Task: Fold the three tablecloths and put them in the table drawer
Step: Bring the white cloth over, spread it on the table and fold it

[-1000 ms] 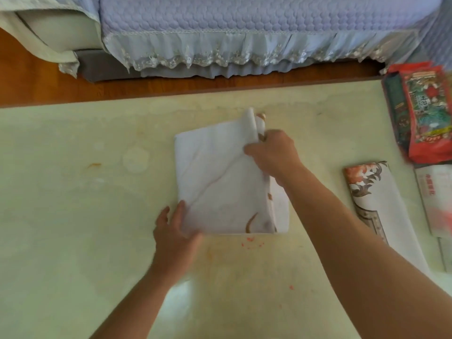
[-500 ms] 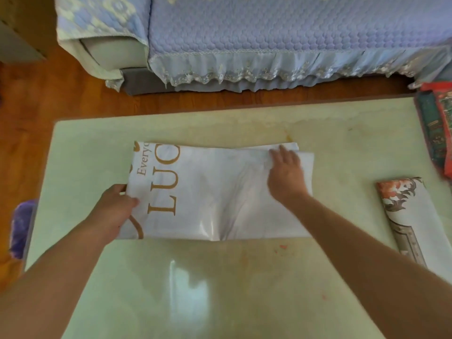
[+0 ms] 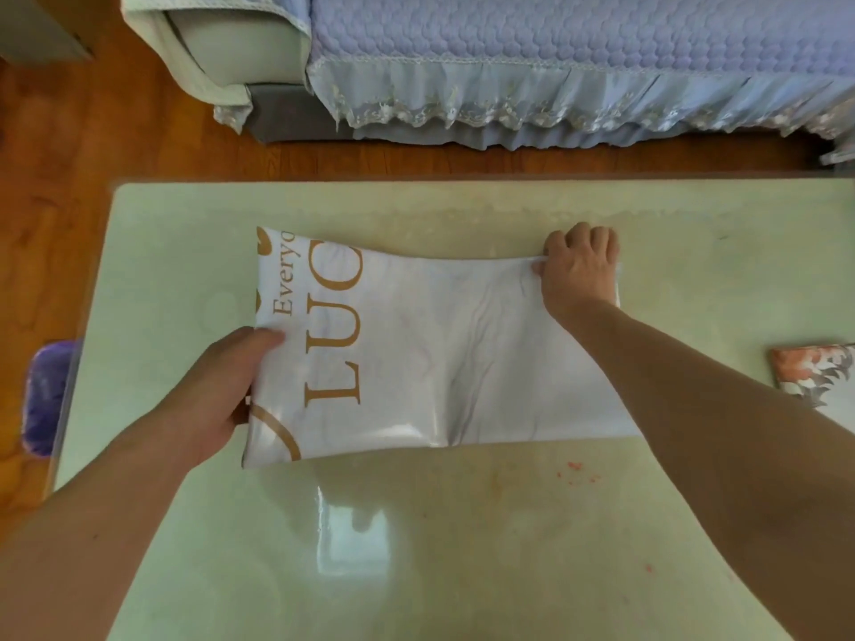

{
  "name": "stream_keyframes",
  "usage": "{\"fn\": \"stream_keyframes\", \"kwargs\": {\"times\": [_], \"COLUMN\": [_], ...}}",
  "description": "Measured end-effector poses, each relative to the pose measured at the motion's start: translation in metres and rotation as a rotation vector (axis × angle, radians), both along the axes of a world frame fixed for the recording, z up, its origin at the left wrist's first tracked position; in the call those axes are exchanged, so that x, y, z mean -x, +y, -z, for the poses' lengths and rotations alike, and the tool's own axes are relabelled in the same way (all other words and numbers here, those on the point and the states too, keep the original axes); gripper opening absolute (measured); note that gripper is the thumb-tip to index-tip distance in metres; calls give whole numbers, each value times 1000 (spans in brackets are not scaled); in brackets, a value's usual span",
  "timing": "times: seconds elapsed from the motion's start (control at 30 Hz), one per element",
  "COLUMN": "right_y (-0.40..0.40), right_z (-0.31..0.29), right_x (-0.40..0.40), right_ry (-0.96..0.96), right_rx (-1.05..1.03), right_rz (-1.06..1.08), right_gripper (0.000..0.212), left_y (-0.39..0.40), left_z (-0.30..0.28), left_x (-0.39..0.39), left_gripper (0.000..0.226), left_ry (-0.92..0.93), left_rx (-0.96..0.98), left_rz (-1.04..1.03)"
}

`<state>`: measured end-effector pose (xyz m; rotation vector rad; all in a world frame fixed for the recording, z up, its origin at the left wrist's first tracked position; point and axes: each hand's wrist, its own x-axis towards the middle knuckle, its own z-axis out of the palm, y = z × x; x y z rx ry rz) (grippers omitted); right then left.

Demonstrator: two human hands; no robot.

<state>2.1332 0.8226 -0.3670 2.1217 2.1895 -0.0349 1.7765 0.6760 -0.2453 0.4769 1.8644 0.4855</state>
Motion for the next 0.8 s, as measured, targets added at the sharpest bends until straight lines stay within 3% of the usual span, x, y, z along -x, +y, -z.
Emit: {"fn": "stream_keyframes", "kwargs": {"times": [0.07, 0.2, 0.4, 0.6, 0.67, 0.77, 0.8], "right_y": [-11, -49, -37, -1, 15, 31, 34], "right_z": [-10, -14, 2, -15, -26, -37, -37], "right_x": [13, 56, 81, 71, 61, 21, 6], "right_ry": [-3, 299, 24, 86, 357, 1232, 1438], "right_rx": [-50, 280, 369, 508, 746, 1003, 1026], "right_rz": [27, -230, -373, -483, -343, 191, 328], "right_gripper": [27, 58, 62, 69, 60, 49, 49], "left_y": [13, 34, 37, 46, 48, 46, 47], "left_z": [-12, -32, -53, -62, -61, -50, -43], "left_x": [-7, -27, -53, -111, -128, -163, -178], "left_gripper": [24, 34, 44, 45, 50, 56, 54], "left_ry": [0, 47, 115, 70, 36, -4, -15], "left_rx": [-31, -80, -213, -321, -321, -327, -327], "left_rz": [73, 256, 510, 527, 490, 375, 345]}}
